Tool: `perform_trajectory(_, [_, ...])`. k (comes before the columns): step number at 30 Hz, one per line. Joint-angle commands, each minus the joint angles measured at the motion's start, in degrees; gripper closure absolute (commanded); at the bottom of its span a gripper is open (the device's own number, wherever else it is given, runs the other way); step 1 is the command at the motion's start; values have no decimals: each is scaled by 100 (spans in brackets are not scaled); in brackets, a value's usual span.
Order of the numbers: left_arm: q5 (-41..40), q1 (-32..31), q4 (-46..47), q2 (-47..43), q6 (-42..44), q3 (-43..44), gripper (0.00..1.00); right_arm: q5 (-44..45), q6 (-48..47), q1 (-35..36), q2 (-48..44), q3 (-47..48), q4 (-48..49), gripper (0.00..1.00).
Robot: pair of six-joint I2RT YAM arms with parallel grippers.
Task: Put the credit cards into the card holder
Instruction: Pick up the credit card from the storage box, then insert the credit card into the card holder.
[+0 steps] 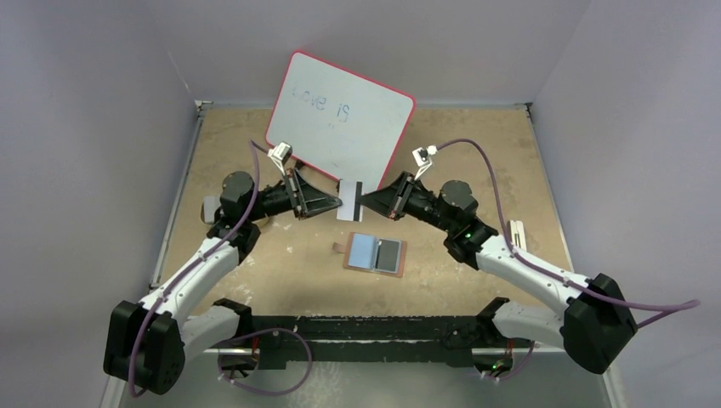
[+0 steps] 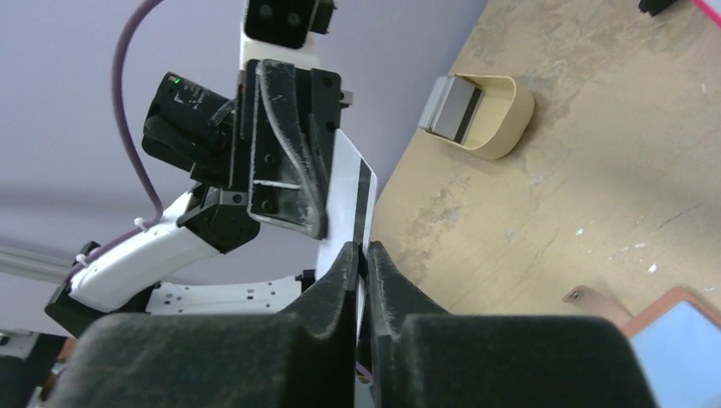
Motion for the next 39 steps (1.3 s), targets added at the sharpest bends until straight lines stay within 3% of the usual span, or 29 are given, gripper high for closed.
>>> perform_trajectory(1, [-60,-43,87,69,95,15,95,-103,55,20,-12,207,451,100])
perform_trajectory(6, [-600,-42,-2023,154,1697,495,60,85,25,16,-135,-34,174,100])
perform_trajectory(8, [-1149,-30,-3365,218,2548,783,54,250,-58,11,-241,-187,-89,100])
perform_trajectory(11, [-2031,-45,-4373,352,3379,1024,51,621,-191,11,-403,-336,-627,100])
perform_trajectory(19, [-2633,-56,-3644,914,3191,386,48,1270,-362,-35,-174,-708,-1567,100])
perform_trajectory(30, [-3047,-533,-2774,1718,2967,89,44,1010,-248,-331,623,-1192,-1246,100])
perform_trajectory(39, [-3419,-1067,-2635,2291,3025,167,43,806,-276,-595,814,-1478,-925,100])
